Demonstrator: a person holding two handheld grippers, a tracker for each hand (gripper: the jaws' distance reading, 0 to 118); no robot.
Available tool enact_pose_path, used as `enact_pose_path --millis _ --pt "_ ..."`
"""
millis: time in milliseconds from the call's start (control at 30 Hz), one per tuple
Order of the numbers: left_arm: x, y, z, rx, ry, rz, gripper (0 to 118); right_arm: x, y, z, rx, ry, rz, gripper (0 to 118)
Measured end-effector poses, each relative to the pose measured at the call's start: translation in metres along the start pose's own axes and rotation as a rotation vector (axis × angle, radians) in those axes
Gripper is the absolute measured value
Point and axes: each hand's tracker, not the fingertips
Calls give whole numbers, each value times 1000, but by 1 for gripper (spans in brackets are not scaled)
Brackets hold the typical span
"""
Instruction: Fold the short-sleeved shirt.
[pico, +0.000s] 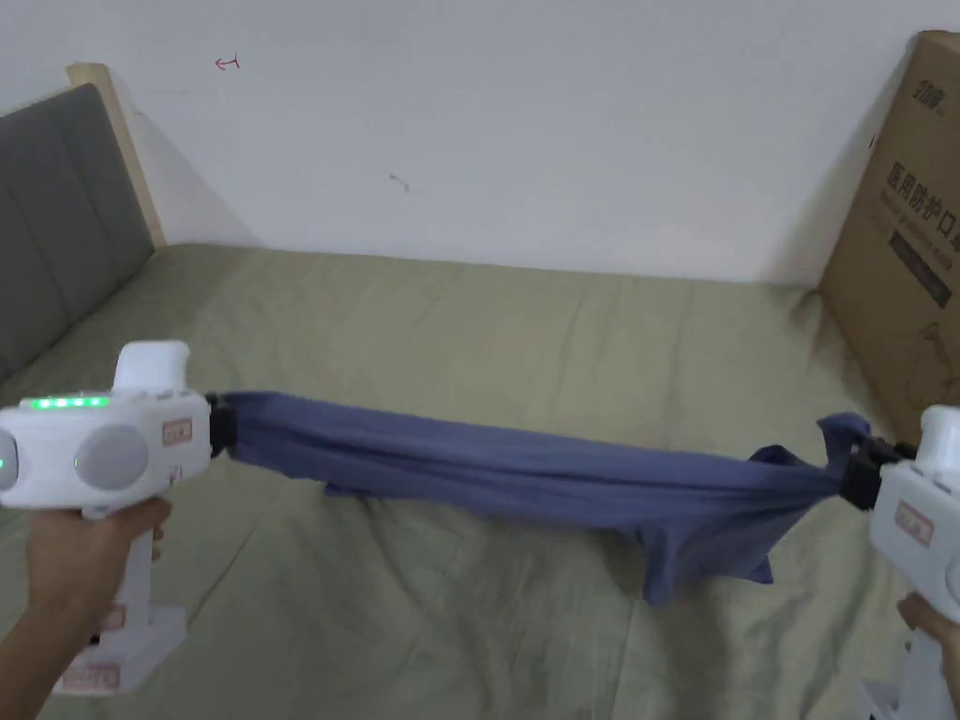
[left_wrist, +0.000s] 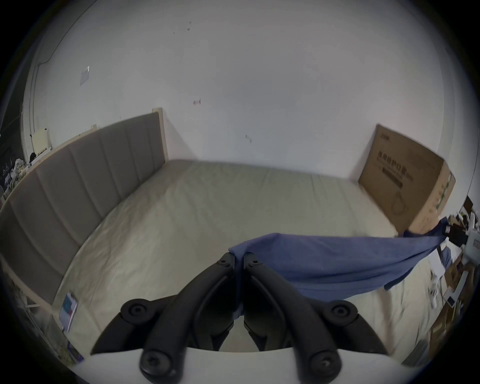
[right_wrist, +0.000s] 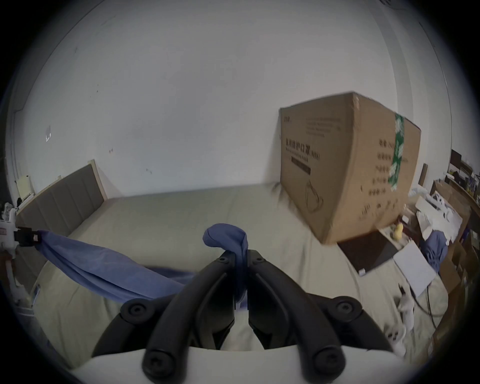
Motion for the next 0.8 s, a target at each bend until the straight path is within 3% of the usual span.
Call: enact_pose_path --millis 333,467,800 --pt "-36 -151 66 -182 51 18 4 15 -115 104 -132 -14 -72 7" --pt "-47 -197 84 -257 82 34 4 36 -157 111 -208 -23 -89 7" --pt "-58 -269 66 -456 160 73 4 41 -251 101 -501 -117 -136 7"
